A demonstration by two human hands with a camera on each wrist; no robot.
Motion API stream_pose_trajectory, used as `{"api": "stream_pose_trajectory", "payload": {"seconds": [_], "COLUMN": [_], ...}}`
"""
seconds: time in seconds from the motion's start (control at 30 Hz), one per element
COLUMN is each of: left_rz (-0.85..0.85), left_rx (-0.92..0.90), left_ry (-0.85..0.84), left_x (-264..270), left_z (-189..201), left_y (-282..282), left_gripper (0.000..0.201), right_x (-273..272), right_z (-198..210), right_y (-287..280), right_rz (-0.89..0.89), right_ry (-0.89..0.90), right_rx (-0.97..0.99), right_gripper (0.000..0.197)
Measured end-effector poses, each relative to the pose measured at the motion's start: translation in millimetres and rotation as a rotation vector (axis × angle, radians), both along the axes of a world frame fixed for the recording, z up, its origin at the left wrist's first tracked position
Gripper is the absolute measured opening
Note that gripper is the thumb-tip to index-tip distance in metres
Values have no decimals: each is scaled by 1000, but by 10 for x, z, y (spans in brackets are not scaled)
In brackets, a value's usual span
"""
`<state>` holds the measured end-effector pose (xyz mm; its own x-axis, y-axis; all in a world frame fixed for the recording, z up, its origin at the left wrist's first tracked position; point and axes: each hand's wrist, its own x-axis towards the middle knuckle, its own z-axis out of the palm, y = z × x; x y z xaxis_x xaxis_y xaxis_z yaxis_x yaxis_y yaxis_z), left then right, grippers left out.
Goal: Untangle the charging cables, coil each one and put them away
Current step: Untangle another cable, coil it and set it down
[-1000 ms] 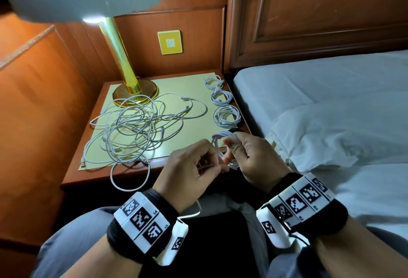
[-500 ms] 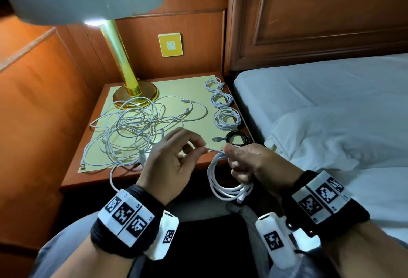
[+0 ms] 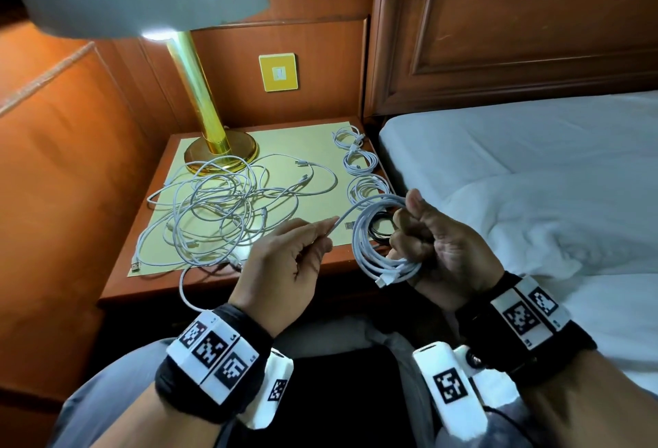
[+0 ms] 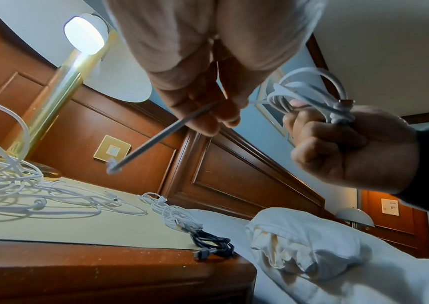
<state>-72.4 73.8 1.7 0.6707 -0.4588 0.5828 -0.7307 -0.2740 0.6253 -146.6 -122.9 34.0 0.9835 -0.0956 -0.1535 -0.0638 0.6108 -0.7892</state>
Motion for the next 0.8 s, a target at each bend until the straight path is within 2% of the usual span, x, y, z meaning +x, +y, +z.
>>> {"api": "stream_pose_trajectory", "payload": {"seconds": [0.27,0.4,0.5,0.7,0.8], "left_rz": [151,136,82,49,52], "left_rx": [29,80,106,204,151], "left_ry": [90,215,314,356,421], "left_x": [18,-25,-74,-79,-77], "left_z": [22,13,21,4,-11], "left_y": [14,6,-12,-11,-18], "left_gripper": [11,4,5,12,14], "right_x": [5,-3,3,15,12], "right_z": [13,21,41,63,83], "right_y": [19,46,71,73,72], "right_rz": [-35,-57,-102,-138,-149], "right_ry": [23,43,65,82,62], "right_rx": [-26,-40,-79,-87,-46], "right_gripper": [43,42,39,39,35]}}
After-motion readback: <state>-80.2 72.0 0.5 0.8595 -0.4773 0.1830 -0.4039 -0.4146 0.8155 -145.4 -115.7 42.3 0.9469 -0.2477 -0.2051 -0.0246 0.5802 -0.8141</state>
